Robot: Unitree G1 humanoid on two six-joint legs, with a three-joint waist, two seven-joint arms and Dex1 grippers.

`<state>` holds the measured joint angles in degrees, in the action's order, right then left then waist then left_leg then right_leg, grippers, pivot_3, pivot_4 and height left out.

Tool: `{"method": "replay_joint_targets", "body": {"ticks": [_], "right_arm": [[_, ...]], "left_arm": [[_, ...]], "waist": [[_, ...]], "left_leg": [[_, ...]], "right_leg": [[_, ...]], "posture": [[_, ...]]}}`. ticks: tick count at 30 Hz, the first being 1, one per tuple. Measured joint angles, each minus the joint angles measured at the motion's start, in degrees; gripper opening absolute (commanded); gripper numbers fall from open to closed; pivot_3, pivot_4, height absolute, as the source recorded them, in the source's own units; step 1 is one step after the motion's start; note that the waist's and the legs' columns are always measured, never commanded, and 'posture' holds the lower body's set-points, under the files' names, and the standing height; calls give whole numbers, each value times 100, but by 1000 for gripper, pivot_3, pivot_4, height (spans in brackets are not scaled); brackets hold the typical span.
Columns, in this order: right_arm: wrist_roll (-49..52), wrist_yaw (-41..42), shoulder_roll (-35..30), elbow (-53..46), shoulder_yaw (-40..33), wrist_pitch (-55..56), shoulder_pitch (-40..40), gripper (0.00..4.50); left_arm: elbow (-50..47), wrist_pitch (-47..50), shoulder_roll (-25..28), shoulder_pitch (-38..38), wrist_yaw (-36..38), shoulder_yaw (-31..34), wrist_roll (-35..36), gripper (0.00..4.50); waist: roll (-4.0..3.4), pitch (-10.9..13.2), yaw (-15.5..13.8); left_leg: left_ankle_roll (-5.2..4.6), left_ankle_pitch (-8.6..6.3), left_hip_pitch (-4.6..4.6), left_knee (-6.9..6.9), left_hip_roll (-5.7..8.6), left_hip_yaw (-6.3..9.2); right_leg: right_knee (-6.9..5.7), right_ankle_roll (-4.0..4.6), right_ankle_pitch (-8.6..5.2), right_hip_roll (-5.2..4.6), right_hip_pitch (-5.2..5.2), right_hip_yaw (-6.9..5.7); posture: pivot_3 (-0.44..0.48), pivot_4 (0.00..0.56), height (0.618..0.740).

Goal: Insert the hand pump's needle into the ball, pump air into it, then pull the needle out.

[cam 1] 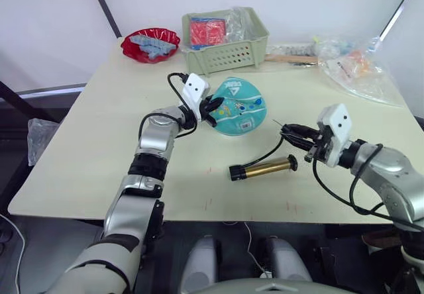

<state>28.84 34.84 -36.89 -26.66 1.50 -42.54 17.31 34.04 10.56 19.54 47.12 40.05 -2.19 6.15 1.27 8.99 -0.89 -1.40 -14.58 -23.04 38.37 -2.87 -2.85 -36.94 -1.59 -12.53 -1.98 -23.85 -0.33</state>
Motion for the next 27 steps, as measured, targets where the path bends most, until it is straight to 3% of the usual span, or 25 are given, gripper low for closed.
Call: {"method": "replay_joint_targets", "body": {"ticks": [5, 16, 21, 27], "right_arm": [[130, 10, -94, 158, 132, -892, 813, 341], [2, 346, -187, 1393, 1408, -2651, 3089, 341], [-80, 513, 86, 2129, 1804, -3135, 3845, 341], [-292, 693, 609, 3297, 2229, -3423, 4850, 341]], "left_arm": [[-24, -34, -28, -25, -23, -7, -30, 15], [-205, -111, -124, -138, -81, -26, -79, 15], [-371, -205, -160, -232, -136, -40, -156, 15], [-443, -365, -209, -305, -153, -76, -265, 15]], "waist": [[0, 0, -1], [-1, 0, -6], [-4, -2, -1], [-4, -2, -14]], "left_leg": [[0, 0, -2, 1, 1, 2], [0, 0, -20, 2, 2, 10], [-1, 1, -79, 17, 4, 11], [-1, 1, -83, 17, 5, 13]], "right_leg": [[0, -1, 1, -1, 0, -2], [3, -1, 1, -6, -8, -14], [-12, -2, 4, -8, -67, -14], [-14, -3, 4, -9, -72, -18]], "posture": [[0, 150, 738], [0, 150, 738], [0, 150, 738], [0, 150, 738]]}}
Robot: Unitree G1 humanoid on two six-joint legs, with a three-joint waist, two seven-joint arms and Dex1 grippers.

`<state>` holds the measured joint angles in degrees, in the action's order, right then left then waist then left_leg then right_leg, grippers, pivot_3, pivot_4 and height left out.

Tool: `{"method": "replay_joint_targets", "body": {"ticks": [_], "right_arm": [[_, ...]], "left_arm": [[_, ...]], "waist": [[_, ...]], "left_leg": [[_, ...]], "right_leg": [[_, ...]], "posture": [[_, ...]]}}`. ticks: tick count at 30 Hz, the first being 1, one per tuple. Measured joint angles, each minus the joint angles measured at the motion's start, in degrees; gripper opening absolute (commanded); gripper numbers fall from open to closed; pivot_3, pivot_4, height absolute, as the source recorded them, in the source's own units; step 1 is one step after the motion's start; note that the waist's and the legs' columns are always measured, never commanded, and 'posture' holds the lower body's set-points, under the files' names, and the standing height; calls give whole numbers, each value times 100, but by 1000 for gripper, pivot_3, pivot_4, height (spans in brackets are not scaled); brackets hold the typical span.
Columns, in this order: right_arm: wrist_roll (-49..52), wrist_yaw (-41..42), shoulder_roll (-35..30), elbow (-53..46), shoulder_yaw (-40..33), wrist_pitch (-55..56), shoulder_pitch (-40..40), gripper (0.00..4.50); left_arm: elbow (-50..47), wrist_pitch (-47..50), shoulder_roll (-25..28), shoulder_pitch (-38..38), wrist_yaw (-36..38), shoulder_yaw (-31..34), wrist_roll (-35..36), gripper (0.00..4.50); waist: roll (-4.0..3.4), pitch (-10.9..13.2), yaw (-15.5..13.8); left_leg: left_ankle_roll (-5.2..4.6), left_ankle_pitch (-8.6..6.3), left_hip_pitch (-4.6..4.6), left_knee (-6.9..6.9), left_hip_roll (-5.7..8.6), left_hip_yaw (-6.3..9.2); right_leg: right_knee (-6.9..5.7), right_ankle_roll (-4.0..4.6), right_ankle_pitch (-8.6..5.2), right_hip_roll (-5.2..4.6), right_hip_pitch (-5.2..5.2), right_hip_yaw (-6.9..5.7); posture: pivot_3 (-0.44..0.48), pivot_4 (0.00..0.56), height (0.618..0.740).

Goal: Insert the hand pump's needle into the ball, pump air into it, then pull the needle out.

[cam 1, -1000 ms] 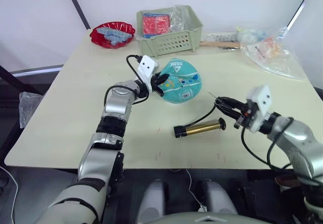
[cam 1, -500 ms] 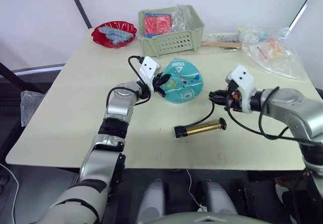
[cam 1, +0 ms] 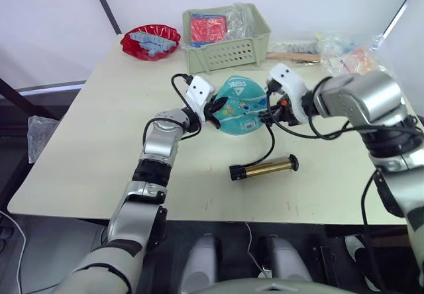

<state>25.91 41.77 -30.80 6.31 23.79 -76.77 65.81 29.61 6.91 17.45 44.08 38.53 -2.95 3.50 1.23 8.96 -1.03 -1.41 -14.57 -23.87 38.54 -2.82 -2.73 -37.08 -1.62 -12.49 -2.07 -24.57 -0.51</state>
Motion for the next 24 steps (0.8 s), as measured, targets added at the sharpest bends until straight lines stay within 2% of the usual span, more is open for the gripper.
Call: {"method": "replay_joint_targets", "body": {"ticks": [15, 24], "right_arm": [[-803, 463, 725, 1826, 460, 589, 612, 341], [-1176, 733, 834, 2150, 521, 768, 643, 341]], "left_arm": [[-154, -134, -22, -149, -31, 5, -124, 15], [-203, -119, -30, -176, -61, 4, -147, 15]], "waist": [[-2, -1, 16], [-2, -1, 19]], "left_leg": [[0, 0, -2, -1, 4, -1], [0, 0, -1, -1, 4, 0]], "right_leg": [[-2, -3, 2, -4, -3, 0], [-4, -3, 2, -4, -3, 0]], "posture": [[0, 150, 738], [0, 150, 738]]}}
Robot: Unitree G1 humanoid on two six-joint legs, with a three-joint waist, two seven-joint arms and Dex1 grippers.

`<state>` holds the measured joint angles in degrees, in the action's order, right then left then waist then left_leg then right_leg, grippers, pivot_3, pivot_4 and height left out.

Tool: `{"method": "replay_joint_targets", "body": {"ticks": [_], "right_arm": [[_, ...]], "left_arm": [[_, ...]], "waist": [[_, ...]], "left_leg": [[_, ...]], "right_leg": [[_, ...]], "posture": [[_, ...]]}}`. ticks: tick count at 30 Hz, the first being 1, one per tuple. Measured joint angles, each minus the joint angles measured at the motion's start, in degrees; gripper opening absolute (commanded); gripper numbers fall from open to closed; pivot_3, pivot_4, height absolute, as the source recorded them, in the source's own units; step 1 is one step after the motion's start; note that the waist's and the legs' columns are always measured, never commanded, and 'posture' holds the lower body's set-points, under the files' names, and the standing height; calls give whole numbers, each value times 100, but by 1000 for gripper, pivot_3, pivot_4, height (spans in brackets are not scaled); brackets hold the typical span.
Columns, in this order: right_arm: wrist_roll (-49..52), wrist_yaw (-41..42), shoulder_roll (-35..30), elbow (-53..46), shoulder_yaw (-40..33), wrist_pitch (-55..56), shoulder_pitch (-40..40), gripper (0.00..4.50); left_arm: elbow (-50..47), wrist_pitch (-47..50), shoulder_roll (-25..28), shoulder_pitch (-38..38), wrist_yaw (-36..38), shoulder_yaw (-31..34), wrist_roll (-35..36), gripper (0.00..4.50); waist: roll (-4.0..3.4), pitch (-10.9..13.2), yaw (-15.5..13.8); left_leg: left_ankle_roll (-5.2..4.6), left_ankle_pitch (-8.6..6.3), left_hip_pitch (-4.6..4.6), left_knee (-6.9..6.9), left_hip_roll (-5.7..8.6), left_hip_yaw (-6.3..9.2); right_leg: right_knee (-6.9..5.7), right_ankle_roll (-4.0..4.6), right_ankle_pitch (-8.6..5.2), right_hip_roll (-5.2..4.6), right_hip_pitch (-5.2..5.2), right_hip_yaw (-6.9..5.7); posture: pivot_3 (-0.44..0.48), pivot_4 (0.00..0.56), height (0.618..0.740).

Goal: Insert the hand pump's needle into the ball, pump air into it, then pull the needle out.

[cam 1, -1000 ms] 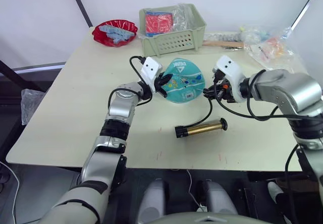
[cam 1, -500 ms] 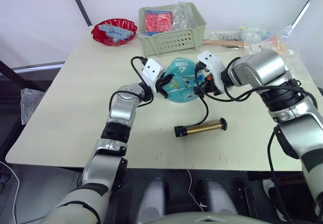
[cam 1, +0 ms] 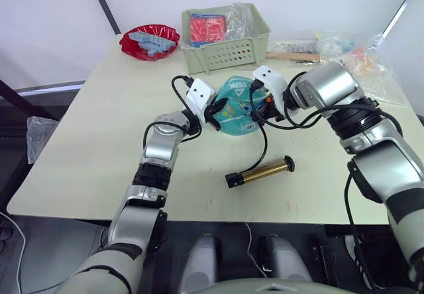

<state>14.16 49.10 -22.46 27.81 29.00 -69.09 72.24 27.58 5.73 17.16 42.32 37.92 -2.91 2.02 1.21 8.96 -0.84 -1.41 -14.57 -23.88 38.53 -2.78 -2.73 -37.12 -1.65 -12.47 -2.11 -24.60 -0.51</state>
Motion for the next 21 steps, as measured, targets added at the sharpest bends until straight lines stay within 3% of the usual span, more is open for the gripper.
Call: {"method": "replay_joint_targets", "body": {"ticks": [21], "right_arm": [[-593, 227, 271, 608, -73, 314, 97, 341]], "left_arm": [[-2, 14, -26, -12, -43, 5, -16, 15]], "waist": [[-1, 0, 15]], "left_leg": [[1, 1, 2, 0, 7, 11]], "right_leg": [[-16, -2, -1, 19, 0, 56]], "posture": [[0, 150, 738]]}}
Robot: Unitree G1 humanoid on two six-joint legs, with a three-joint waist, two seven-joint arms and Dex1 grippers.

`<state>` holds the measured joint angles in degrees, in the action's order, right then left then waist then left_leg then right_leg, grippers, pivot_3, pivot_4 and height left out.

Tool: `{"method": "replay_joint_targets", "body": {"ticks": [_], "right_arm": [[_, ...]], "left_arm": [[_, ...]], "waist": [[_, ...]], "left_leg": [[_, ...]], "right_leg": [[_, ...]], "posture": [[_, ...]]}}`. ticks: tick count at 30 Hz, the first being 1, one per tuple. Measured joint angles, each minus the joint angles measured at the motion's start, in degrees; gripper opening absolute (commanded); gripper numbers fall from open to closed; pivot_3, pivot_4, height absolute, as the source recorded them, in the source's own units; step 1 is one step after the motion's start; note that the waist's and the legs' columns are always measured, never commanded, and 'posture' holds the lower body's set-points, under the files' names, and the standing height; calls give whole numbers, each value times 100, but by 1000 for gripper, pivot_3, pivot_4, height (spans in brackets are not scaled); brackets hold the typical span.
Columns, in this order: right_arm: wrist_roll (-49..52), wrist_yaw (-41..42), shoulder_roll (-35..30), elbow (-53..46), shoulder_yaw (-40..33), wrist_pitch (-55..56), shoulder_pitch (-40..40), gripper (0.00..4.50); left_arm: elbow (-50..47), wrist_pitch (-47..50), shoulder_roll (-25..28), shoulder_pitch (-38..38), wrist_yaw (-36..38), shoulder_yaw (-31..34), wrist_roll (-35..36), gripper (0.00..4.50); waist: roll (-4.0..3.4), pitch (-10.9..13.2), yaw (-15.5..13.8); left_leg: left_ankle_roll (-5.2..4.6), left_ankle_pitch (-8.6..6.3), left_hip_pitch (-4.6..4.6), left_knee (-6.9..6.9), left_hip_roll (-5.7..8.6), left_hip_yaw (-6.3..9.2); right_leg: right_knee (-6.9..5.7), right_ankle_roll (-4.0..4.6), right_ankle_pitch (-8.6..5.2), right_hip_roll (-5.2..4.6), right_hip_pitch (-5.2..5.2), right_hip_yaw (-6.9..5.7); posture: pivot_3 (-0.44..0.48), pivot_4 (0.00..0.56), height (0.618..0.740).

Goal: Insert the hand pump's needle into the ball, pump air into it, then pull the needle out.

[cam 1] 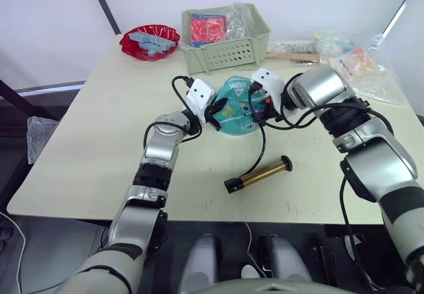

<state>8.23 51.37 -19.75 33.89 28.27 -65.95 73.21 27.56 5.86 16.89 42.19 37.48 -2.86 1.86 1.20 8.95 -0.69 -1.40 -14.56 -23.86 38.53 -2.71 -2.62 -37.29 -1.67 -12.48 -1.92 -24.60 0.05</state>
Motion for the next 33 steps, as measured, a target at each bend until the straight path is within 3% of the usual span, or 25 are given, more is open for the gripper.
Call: {"method": "replay_joint_targets", "body": {"ticks": [5, 20, 33], "right_arm": [[-51, -1, 48, 41, -13, 68, 0, 341], [-295, 287, 59, 180, 64, 231, 9, 341], [-947, 892, 313, 1002, 575, 881, 556, 341]], "left_arm": [[-18, -1, 1, -23, -2, 2, 1, 15], [-21, -6, -14, -29, -2, 2, 0, 15], [-41, -57, -49, -90, -13, 6, 2, 15]], "waist": [[0, 0, 1], [0, 0, 3], [-1, 0, 17]], "left_leg": [[1, 1, 3, 1, 7, 9], [1, 1, 4, 1, 13, 12], [2, 1, 8, 2, 20, 20]], "right_leg": [[-17, -13, -8, 31, -1, 86], [-20, -19, -11, 39, -2, 115], [-31, -24, -16, 47, -3, 138]], "posture": [[0, 150, 738], [0, 150, 738], [0, 150, 738]]}}
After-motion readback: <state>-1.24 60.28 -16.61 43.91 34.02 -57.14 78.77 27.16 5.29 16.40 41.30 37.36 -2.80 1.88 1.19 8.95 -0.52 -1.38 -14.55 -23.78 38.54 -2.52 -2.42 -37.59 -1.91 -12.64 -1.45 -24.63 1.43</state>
